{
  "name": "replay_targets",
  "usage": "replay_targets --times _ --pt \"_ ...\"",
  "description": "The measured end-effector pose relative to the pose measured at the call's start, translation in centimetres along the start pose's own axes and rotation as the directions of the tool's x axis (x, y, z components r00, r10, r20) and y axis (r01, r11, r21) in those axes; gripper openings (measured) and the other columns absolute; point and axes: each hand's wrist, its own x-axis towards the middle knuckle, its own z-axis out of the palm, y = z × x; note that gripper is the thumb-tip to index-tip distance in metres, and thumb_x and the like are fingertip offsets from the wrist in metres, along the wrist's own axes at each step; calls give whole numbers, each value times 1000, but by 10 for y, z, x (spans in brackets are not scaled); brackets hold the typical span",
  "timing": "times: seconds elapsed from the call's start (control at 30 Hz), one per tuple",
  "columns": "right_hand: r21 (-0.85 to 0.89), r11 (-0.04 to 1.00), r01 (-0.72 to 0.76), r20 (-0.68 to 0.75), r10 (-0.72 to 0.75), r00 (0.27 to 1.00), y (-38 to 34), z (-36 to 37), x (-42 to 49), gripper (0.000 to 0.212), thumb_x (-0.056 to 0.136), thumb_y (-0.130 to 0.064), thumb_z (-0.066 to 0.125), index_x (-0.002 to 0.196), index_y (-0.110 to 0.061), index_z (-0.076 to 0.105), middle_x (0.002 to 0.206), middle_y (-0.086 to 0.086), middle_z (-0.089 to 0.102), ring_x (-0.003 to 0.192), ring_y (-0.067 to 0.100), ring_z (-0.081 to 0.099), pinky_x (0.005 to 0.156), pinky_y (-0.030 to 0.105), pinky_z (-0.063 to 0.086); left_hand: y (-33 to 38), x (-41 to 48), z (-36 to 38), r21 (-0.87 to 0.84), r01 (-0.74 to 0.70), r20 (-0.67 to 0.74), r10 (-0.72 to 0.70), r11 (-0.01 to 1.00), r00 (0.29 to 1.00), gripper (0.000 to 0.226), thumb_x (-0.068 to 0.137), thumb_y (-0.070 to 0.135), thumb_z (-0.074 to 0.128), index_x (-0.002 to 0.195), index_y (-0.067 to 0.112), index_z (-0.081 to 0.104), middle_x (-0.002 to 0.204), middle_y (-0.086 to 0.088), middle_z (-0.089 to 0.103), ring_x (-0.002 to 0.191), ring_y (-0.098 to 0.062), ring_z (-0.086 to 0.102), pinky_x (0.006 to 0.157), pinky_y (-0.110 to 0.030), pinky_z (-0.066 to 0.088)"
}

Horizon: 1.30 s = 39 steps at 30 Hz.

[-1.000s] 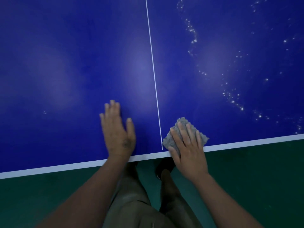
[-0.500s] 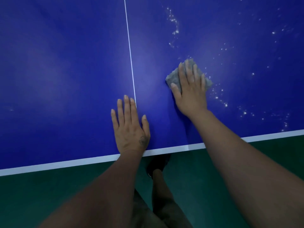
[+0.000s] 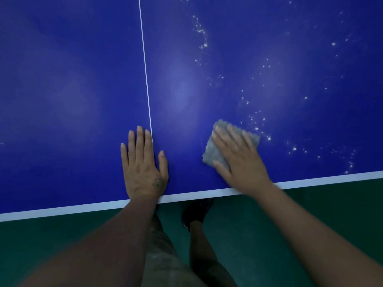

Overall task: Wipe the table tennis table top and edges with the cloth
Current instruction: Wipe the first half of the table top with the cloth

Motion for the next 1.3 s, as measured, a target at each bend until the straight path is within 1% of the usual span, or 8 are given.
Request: replay_targets --times 0.2,0.33,0.43,0.57,0.7,0.9,1.1,1.3 --pt "14 994 -110 9 110 994 77 -31 112 72 109 -48 42 170 -16 21 179 -3 13 166 24 8 134 49 1 -2 1 1 15 -1 -8 1 1000 1000 68 112 44 33 171 10 23 181 -5 15 168 -23 5 136 -52 11" --pt "82 961 -263 20 263 965 57 -32 130 73 110 -50 39 171 -19 15 180 -4 7 166 22 1 134 50 -3 -3 2 -1 24 2 -3 -1 1000 1000 67 113 43 32 171 10 24 181 -5 15 168 -23 6 136 -52 12" --pt "79 943 -324 2 324 946 21 -20 95 73 109 -51 34 171 -19 13 180 -2 4 167 23 -1 134 52 1 -4 2 -2 13 2 1 -2 1000 1000 67 113 42 33 171 9 24 180 -6 16 168 -24 7 136 -53 12" --pt "-8 944 -330 -59 329 943 -29 7 12 73 112 -49 36 172 -17 9 180 1 1 167 24 2 133 57 12 -6 2 -2 11 11 10 -11 1000 1000 68 113 44 32 171 10 23 181 -5 15 168 -23 6 136 -53 12" --pt "-61 952 -298 -29 297 954 -68 27 -35 75 110 -49 40 171 -15 12 180 4 7 166 28 7 132 59 15 -6 2 -1 2 15 9 -15 1000 1000 67 113 42 33 170 9 25 180 -5 16 168 -23 7 136 -52 12" --pt "-86 967 -238 -21 238 971 -69 15 58 72 113 -52 28 172 -15 11 180 5 5 166 28 4 132 57 12 -6 0 -1 -15 11 -24 -11 1000 1000 65 112 38 36 169 8 28 179 -7 20 168 -23 10 136 -52 13" --pt "15 945 -327 3 327 945 -25 -10 182 73 111 -53 30 171 -16 12 180 5 3 166 29 0 133 55 0 -5 1 -2 11 6 -26 -6 1000 1000 64 113 39 35 169 9 30 180 -5 20 168 -23 10 136 -51 14" --pt "3 954 -298 33 298 954 -44 -10 162 73 112 -51 31 171 -14 9 180 5 -1 166 29 -3 133 55 -1 -5 1 -1 -4 3 -32 -4 1000 999 64 113 38 37 169 8 31 179 -6 22 168 -23 12 135 -52 15"
